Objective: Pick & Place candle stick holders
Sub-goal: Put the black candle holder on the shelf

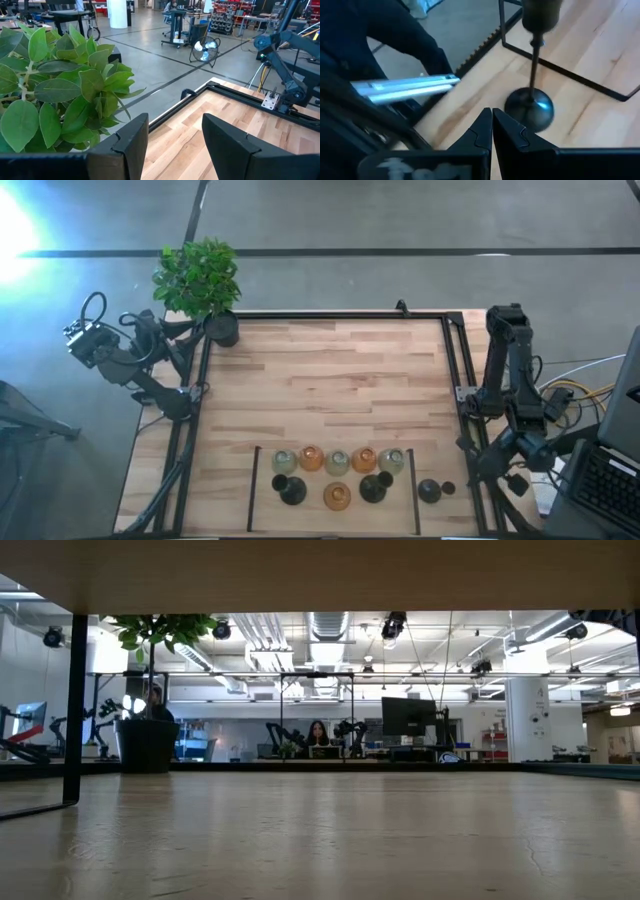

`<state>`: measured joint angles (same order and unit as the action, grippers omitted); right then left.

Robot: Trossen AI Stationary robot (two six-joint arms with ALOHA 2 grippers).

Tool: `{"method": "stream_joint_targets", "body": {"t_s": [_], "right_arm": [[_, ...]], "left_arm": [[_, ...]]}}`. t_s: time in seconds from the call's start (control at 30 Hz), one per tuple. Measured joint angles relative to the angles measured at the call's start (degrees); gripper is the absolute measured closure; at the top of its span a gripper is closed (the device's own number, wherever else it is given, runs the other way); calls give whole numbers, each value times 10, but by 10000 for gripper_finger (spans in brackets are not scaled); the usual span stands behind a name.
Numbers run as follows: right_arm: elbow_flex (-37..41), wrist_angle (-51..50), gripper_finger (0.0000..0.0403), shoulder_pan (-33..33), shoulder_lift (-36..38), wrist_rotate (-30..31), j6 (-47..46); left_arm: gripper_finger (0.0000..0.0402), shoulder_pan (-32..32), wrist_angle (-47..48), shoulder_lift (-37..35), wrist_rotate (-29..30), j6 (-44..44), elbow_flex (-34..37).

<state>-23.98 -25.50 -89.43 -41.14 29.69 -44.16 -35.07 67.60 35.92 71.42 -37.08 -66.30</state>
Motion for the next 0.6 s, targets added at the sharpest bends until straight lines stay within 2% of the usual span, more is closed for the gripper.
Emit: {"method": "stream_joint_targets", "body": {"t_s": [0.17,0.43,0.6], "right_arm": [[39,18,395,-7,38,22,49],[101,160,394,-7,74,90,124],[108,171,379,-7,77,95,147]], "left_arm": [[211,0,0,0,0,0,0],[211,0,0,0,0,0,0],[211,0,0,0,0,0,0]]}}
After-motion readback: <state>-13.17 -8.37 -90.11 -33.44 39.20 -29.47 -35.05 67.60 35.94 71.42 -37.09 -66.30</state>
